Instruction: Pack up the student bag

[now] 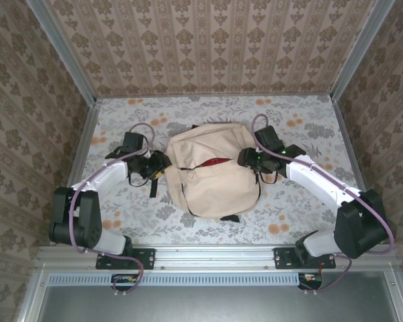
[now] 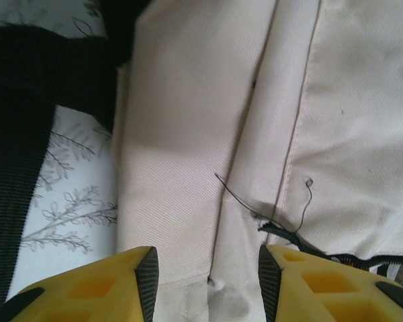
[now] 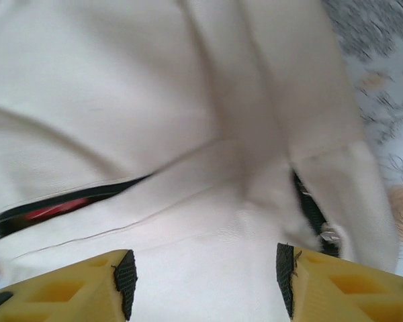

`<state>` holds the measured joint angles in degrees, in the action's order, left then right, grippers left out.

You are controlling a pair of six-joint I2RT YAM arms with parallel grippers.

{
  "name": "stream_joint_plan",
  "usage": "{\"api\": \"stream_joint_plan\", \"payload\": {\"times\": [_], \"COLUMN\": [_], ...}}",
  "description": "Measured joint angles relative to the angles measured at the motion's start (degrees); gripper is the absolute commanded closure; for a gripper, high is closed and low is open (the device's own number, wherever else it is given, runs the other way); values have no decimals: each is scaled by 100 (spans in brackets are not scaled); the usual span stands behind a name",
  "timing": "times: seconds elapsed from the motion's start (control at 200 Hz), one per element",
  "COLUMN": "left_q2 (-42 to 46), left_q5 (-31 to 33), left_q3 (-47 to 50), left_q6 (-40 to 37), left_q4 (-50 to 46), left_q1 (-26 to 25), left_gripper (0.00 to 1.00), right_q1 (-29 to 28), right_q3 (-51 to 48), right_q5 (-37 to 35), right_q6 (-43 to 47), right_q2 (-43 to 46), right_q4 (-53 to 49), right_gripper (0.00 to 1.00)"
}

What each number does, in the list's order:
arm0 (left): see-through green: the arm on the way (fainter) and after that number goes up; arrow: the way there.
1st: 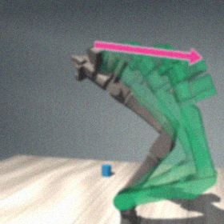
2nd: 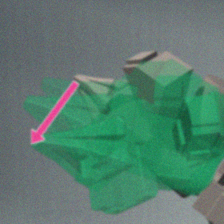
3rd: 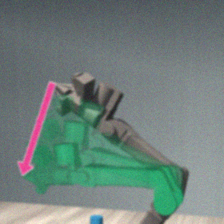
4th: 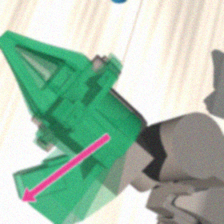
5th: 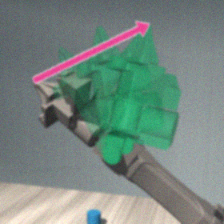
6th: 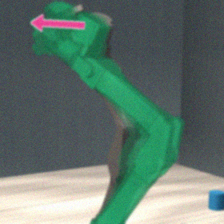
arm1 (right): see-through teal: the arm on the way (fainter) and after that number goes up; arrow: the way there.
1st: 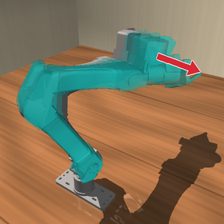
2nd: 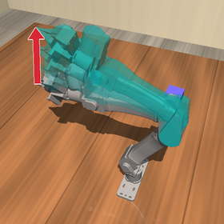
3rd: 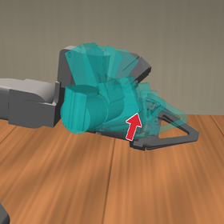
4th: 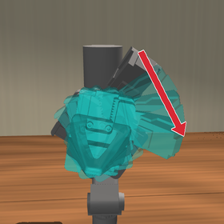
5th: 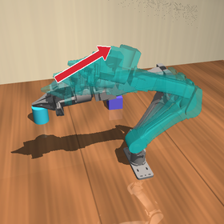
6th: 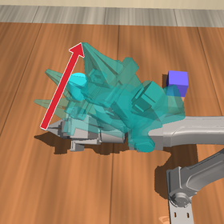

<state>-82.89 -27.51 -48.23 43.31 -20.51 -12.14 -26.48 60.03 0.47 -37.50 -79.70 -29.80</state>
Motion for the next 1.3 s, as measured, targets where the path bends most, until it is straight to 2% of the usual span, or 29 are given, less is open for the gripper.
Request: {"api": "stream_joint_plan", "payload": {"times": [0.15,0.24,0.285,0.405,0.57,0.695,0.915,1.3], "left_q2": [2,4,55,334,579,671,680,682], "left_q5": [-26,-42,-111,-125,-149,-173,-208,-212], "left_q3": [61,109,162,332,417,481,487,487], "left_q6": [-2,-17,-33,-98,-179,-208,-264,-264], "left_q4": [-9,-72,-92,-293,-479,-568,-658,-697], "left_q1": [481,688,815,1279,1600,1716,1744,1744], "left_gripper": [50,45,43,38,34,33,31,30], "right_q1": [-872,-1233,-1475,-2111,-2708,-2802,-2767,-2767], "right_q3": [1209,1556,2096,3578,4787,5313,5689,5925], "right_q5": [-352,-380,-529,-616,-625,-658,-992,-1355], "right_q6": [590,881,1167,1860,2568,2874,3324,3797], "right_q2": [-485,-831,-1252,-2621,-3766,-4177,-4529,-5097], "right_q4": [-437,-492,-1047,-1329,-1884,-2149,-2238,-2468], "right_gripper": [40,41,41,41,42,41,41,43]}}
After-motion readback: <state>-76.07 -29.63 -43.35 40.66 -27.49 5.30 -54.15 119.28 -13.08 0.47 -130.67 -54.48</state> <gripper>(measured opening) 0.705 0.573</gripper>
